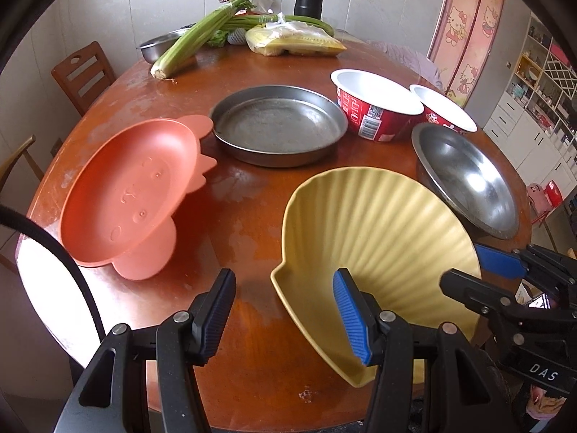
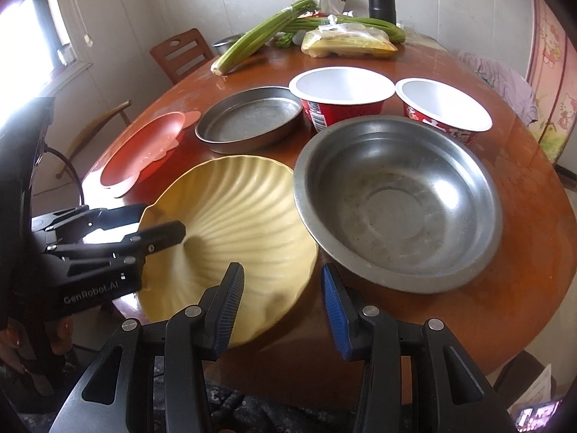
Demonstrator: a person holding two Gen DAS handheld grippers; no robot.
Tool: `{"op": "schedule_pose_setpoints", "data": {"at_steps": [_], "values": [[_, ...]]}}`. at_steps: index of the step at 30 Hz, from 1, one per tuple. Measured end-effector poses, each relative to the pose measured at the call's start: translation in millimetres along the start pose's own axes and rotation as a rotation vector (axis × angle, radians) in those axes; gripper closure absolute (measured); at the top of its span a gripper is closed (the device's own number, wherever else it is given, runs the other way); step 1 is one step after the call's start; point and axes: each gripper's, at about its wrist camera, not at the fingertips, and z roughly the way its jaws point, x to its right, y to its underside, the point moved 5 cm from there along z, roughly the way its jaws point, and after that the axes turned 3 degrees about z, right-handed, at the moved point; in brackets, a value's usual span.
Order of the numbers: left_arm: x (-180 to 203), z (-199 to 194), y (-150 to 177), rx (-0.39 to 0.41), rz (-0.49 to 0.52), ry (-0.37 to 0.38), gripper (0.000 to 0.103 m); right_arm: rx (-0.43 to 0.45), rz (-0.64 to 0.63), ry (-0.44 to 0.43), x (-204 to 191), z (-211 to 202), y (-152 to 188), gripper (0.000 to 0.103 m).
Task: Organize plates and bowls
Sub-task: 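Lift the yellow plate with the left tool and carry it over the orange plate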
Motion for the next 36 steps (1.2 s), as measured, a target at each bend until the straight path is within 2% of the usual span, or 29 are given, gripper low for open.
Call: {"op": "schedule_pose_setpoints", "data": {"at_steps": [11, 12, 15, 25, 36], "values": [[5, 2, 1, 0.015, -0.01, 0.006, 0.047, 0.012, -0.037, 0.015, -6, 14, -3, 0.059], [7, 2, 1, 0.018, -0.004, 0.009, 0.048, 0.012, -0.044, 0.013, -9, 15, -3, 0.059], [11, 1, 0, 0.023, 0.005, 0.03, 0.06, 0.013, -0.063, 0.021, -13, 16, -3, 0.058], [-1, -1, 1, 0.023, -0.028, 0.024, 0.06, 0.01, -0.083, 0.018, -24, 17, -7, 0.058], [-20, -16, -1, 0.058, -0.057, -0.032, 0.06, 0.015, -0.117, -0.016, -46, 16, -15, 0.058]]}}
